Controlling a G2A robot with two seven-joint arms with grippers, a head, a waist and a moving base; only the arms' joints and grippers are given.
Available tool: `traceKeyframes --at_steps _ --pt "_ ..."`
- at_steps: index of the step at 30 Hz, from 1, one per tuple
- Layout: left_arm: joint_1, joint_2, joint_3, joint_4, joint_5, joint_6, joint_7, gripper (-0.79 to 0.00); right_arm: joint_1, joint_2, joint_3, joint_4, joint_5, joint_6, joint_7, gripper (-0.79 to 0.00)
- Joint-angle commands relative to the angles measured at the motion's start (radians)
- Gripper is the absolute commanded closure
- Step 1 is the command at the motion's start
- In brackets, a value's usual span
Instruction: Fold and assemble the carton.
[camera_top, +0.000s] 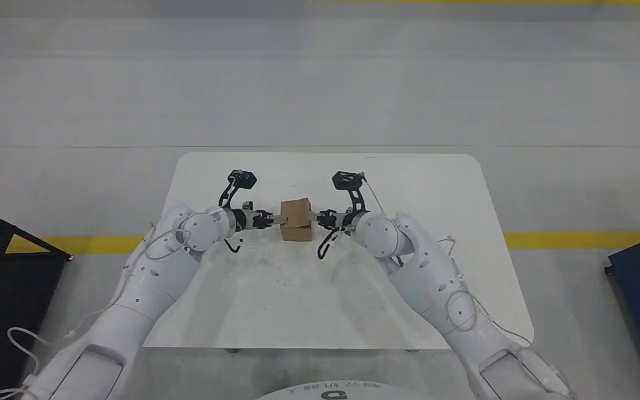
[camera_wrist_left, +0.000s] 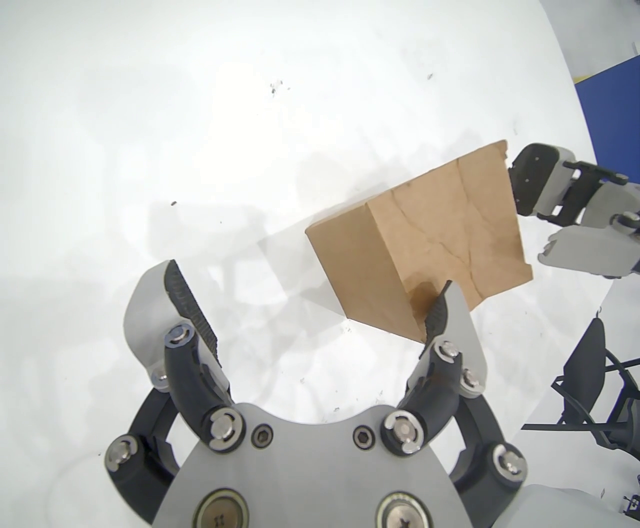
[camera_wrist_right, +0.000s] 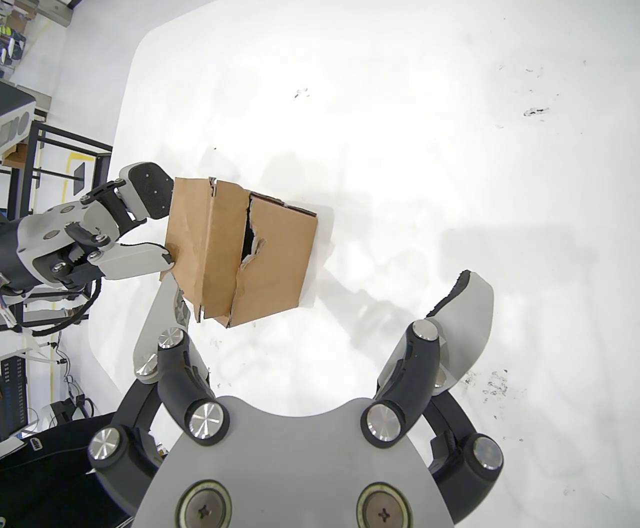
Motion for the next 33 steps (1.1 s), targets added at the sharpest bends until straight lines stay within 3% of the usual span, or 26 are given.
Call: traceKeyframes --at_steps 1,13,15,27,30,33 --pt "0.0 0.0 0.0 0.002 0.0 0.0 -0.002 -0.785 0.004 -0.001 -0.003 0.002 -0.002 0.002 0.002 -0.785" --pt "-0.009 -0.007 0.016 0.012 0.013 -0.003 -0.016 -0.785 0.095 -0.022 -0.048 0.113 0.022 0.029 0.055 -0.782" --pt "-0.01 -0.008 0.018 0.014 0.015 -0.002 -0.017 -0.785 0.099 -0.023 -0.046 0.119 0.028 0.025 0.049 -0.699" --pt "-0.012 -0.01 0.015 0.018 0.015 -0.008 -0.015 -0.785 0.139 -0.032 -0.048 0.158 0.061 0.027 0.056 -0.643" --pt "-0.011 -0.01 0.013 0.016 0.014 -0.008 -0.016 -0.785 0.159 -0.038 -0.056 0.184 0.075 0.021 0.065 -0.406" --pt "-0.009 -0.01 0.01 0.014 0.016 -0.009 -0.014 -0.785 0.175 -0.043 -0.061 0.21 0.092 0.016 0.071 -0.345"
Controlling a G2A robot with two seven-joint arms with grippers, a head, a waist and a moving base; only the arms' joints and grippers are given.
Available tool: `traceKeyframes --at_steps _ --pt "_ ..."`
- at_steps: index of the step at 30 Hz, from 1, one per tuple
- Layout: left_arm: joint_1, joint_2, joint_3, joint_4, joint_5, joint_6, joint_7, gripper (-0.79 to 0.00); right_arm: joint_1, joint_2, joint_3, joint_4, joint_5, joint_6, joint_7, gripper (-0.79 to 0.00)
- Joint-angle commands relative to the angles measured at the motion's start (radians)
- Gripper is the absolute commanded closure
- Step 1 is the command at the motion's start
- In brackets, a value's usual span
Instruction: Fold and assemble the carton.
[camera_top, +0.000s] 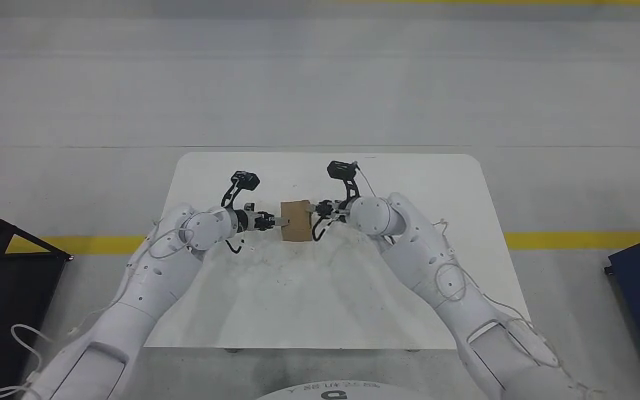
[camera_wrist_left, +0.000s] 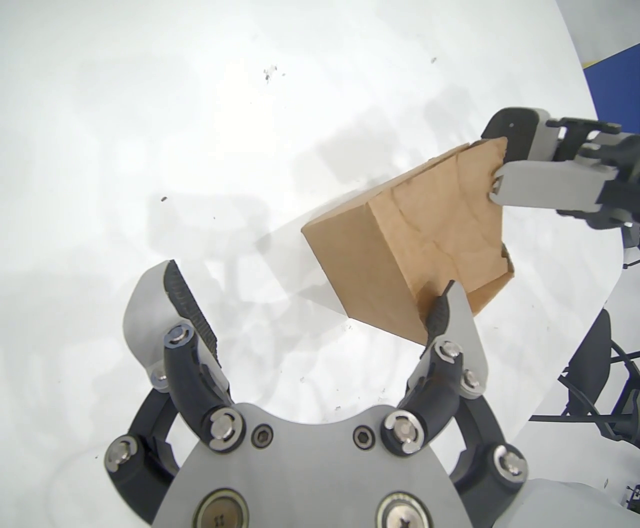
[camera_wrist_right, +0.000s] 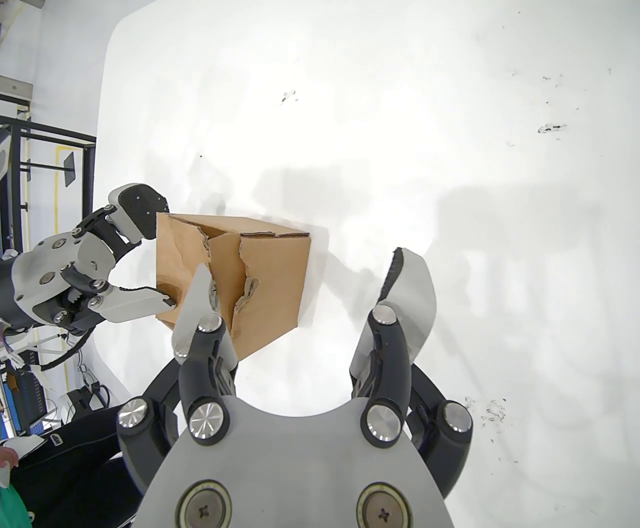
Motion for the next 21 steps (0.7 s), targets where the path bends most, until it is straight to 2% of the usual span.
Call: traceKeyframes --at_steps 1,2,4,10,14,18,21 --pt "0.001 0.0 -0.001 -0.001 0.002 -0.001 0.002 -0.785 0.009 -0.003 -0.001 0.016 0.017 0.005 0.004 -0.289" --pt "0.002 0.0 -0.002 -0.002 0.003 -0.002 0.003 -0.785 0.014 -0.005 -0.002 0.022 0.024 0.006 0.005 -0.252" --pt "0.003 0.001 -0.003 -0.004 0.003 -0.004 0.003 -0.785 0.02 -0.008 -0.006 0.032 0.028 0.001 0.001 -0.243" --pt "0.006 0.002 -0.008 -0.006 0.006 -0.009 0.003 -0.785 0.022 -0.01 -0.005 0.035 0.037 -0.002 -0.009 -0.277" --pt "0.008 0.004 -0.018 -0.016 -0.001 -0.014 0.009 -0.785 0.007 -0.006 0.007 0.012 0.036 -0.019 -0.027 -0.329" --pt "0.021 0.014 -0.066 -0.037 -0.04 -0.035 0.025 -0.785 -0.04 0.007 0.04 -0.051 0.026 -0.047 -0.05 -0.345" --pt "0.045 0.031 -0.13 -0.069 -0.088 -0.067 0.031 -0.785 -0.093 0.022 0.073 -0.125 0.007 -0.071 -0.055 -0.348"
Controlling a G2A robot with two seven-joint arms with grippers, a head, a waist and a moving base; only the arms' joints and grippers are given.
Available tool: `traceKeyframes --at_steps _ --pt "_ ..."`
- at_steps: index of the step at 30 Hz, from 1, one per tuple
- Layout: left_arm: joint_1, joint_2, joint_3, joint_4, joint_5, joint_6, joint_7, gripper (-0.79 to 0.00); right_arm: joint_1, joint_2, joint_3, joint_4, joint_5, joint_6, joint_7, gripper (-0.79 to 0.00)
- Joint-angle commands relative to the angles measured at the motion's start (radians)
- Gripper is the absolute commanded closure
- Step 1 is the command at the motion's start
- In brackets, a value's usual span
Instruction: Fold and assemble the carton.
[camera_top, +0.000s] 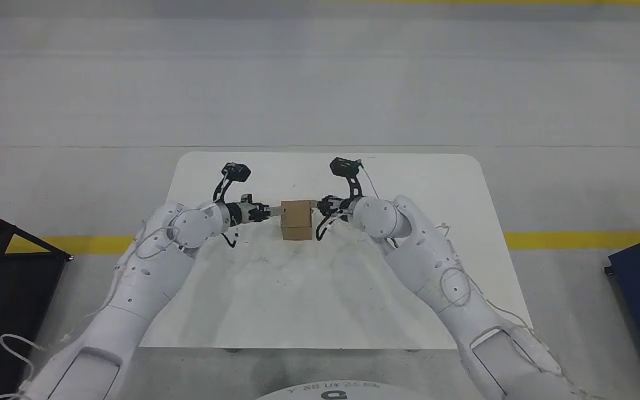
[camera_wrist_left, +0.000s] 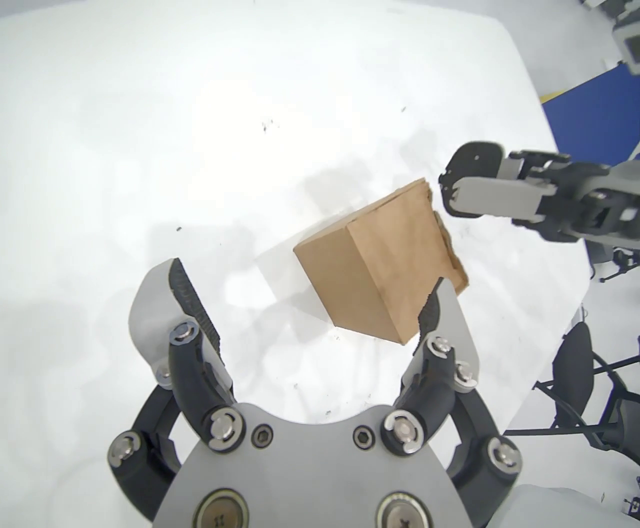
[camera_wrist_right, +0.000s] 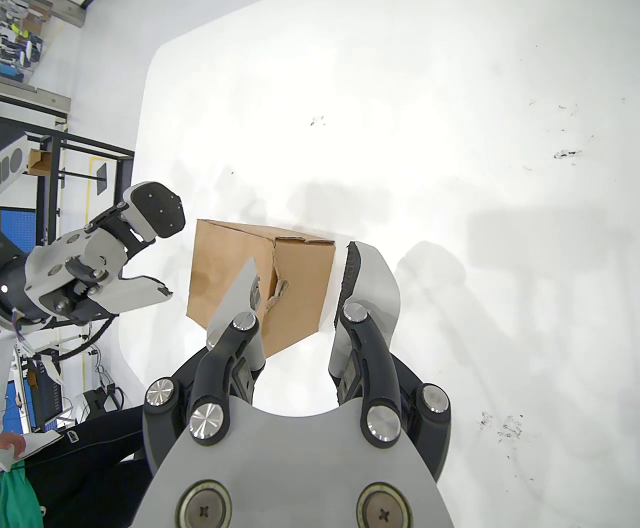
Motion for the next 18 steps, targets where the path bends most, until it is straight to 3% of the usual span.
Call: traceKeyframes --at_steps 1,5,6,7,8,12,15,18 --pt "0.021 0.013 -0.05 -0.025 -0.024 -0.017 0.003 -0.785 -0.037 0.01 0.023 -0.054 -0.012 -0.012 0.002 -0.348" --pt "0.076 0.042 -0.152 -0.077 -0.051 -0.035 -0.006 -0.785 -0.116 0.032 0.054 -0.199 -0.082 -0.042 0.015 -0.305" --pt "0.092 0.048 -0.175 -0.089 -0.059 -0.04 -0.011 -0.785 -0.133 0.036 0.055 -0.238 -0.106 -0.052 0.024 -0.163" --pt "0.11 0.055 -0.198 -0.101 -0.067 -0.045 -0.013 -0.785 -0.148 0.04 0.054 -0.272 -0.135 -0.054 0.032 -0.163" --pt "0.126 0.06 -0.221 -0.111 -0.075 -0.05 -0.015 -0.785 -0.159 0.043 0.049 -0.304 -0.166 -0.049 0.043 0.0" --pt "0.183 0.079 -0.3 -0.134 -0.113 -0.073 -0.015 -0.785 -0.142 0.042 0.0 -0.359 -0.252 -0.016 0.097 0.0" --pt "0.221 0.089 -0.349 -0.152 -0.148 -0.091 -0.001 -0.785 -0.049 0.024 -0.046 -0.264 -0.193 -0.043 0.143 0.0" --pt "0.221 0.089 -0.349 -0.152 -0.148 -0.091 -0.001 -0.785 0.054 -0.002 -0.103 -0.13 -0.139 -0.053 0.154 0.0"
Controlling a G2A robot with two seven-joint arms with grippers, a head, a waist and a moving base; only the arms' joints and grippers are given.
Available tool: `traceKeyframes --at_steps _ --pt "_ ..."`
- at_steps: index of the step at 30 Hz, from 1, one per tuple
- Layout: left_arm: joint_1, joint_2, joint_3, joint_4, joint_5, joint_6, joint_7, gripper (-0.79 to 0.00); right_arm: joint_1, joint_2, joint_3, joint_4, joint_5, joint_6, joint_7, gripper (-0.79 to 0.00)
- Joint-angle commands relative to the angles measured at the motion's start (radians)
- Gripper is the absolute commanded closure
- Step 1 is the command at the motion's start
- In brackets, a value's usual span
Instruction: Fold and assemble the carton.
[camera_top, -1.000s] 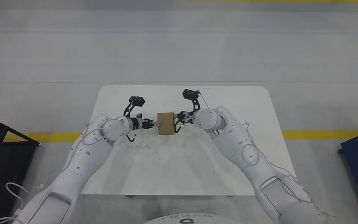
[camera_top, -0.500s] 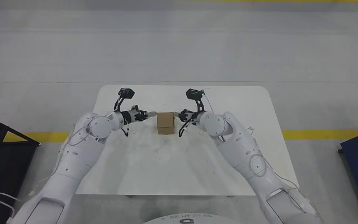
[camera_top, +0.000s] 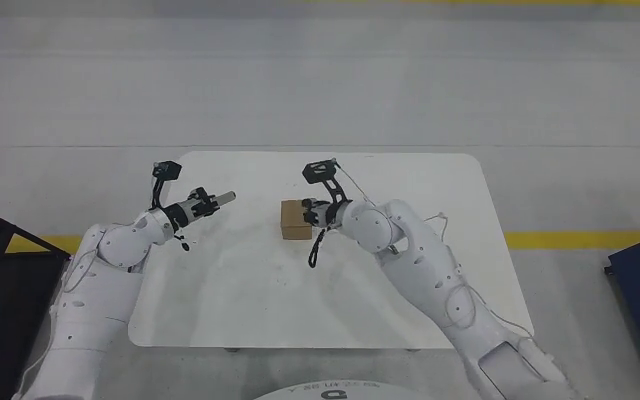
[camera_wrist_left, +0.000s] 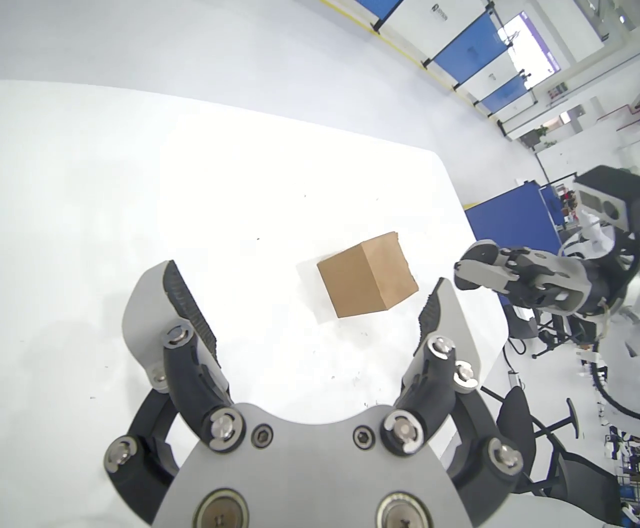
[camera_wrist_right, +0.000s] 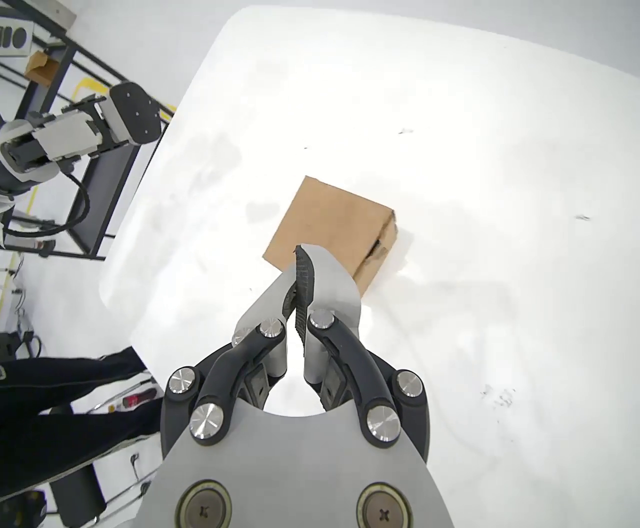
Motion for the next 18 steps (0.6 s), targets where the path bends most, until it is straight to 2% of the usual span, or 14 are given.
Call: traceKeyframes --at_steps 1,6,11,18 --pt "-0.001 0.0 0.002 0.001 0.001 0.001 0.0 -0.785 0.063 -0.018 -0.046 0.086 0.019 0.014 -0.003 0.0" --pt "-0.001 0.0 0.002 0.001 0.001 0.001 0.0 -0.785 0.176 -0.064 -0.14 0.263 0.051 0.039 -0.012 0.0" --pt "-0.001 0.0 0.002 0.001 0.001 0.001 0.0 -0.785 0.233 -0.101 -0.199 0.379 0.08 0.044 -0.036 0.0" --pt "-0.001 0.0 0.002 0.001 0.001 0.001 0.0 -0.785 0.22 -0.106 -0.186 0.355 0.085 0.029 -0.096 0.0"
